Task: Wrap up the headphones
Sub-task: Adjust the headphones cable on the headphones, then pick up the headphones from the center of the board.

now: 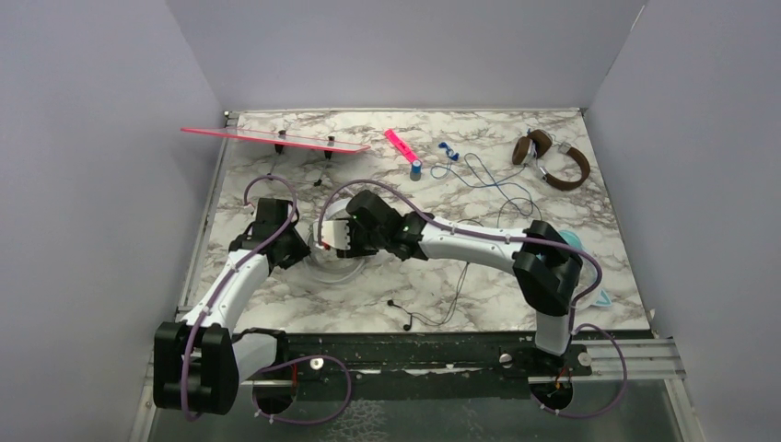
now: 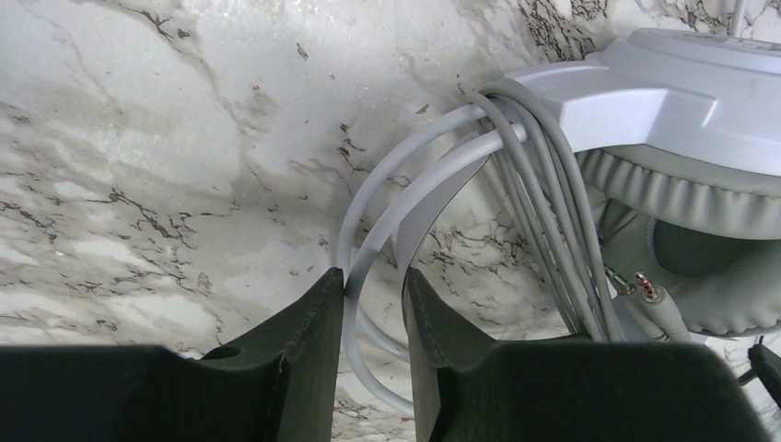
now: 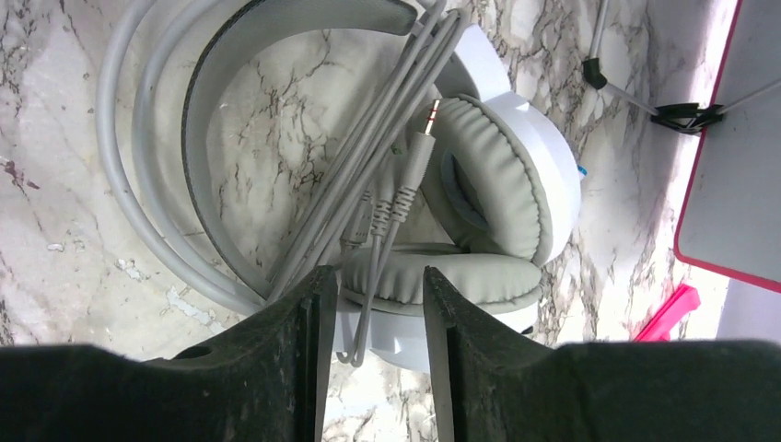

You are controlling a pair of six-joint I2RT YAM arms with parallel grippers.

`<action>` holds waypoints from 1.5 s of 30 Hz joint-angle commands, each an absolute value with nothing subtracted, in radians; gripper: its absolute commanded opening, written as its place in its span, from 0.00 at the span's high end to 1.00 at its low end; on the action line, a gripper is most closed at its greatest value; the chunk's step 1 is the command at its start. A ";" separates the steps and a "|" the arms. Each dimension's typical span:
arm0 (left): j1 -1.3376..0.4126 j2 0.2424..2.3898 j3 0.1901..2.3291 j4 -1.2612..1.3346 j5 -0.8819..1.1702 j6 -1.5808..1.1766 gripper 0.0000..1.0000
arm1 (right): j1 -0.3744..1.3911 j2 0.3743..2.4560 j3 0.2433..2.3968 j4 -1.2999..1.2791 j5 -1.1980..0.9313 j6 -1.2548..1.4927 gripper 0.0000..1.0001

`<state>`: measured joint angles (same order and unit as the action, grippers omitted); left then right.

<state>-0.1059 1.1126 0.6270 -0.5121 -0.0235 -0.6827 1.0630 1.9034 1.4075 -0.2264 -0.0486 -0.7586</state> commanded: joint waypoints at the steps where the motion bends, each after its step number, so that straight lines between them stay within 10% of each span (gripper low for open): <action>1: -0.101 1.100 0.661 -0.510 -0.040 -0.672 0.69 | 1.067 1.865 1.448 -0.269 -0.028 -0.721 0.55; 17: -0.103 1.011 0.826 -0.659 -0.151 -0.656 0.38 | 1.029 1.644 1.590 -0.455 0.123 -0.241 0.35; 27: -0.102 0.932 0.988 -0.701 -0.193 -0.548 0.24 | 0.532 1.417 1.319 -0.600 -0.055 0.084 0.28; 31: -0.102 0.940 1.036 -0.639 0.003 -0.453 0.02 | 0.336 1.347 1.187 -0.570 -0.174 0.196 0.25; 45: -0.300 0.974 1.125 -0.440 0.460 -0.334 0.01 | -0.238 1.261 0.939 -0.689 -0.181 0.366 0.10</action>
<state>-0.2256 0.9764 1.0779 -0.5014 0.3569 -0.4004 -0.2394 1.2564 0.9653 -0.6327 -0.1341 0.3614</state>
